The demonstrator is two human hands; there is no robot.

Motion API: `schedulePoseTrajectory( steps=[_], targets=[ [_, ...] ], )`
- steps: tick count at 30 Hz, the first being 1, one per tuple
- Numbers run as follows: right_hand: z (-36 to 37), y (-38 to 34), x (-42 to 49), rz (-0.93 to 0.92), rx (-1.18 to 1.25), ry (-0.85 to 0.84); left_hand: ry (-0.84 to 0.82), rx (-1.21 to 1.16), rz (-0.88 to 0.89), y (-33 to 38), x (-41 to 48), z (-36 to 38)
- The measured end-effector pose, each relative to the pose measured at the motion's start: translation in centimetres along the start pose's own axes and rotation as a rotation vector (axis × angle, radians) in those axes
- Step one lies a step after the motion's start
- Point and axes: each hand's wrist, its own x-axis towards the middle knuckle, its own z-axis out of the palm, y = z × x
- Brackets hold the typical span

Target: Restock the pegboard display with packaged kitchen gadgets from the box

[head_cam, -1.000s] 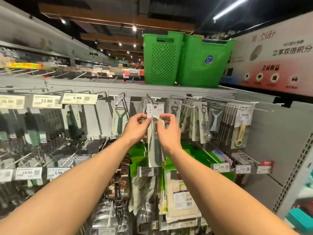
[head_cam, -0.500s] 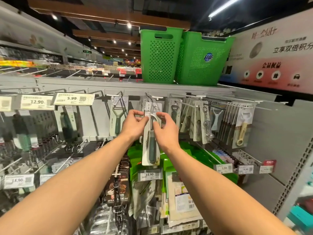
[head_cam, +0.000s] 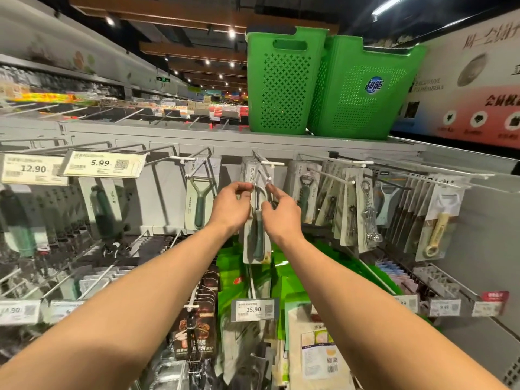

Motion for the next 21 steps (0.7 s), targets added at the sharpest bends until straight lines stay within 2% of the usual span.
schedulePoseTrajectory(
  steps=[11, 17, 21],
  targets=[
    [1.3, 0.6, 1.9, 0.067, 0.064, 0.004, -0.123, 0.115, -0.042, -0.2, 1.4, 0.1],
    [-0.6, -0.7, -0.9, 0.065, -0.055, 0.045, -0.072, 0.093, -0.038, 1.0, -0.2, -1.0],
    [-2.2, -1.9, -3.2, 0.071, -0.038, 0.107, -0.015, 0.023, -0.073, 1.8, -1.7, -1.8]
  ],
)
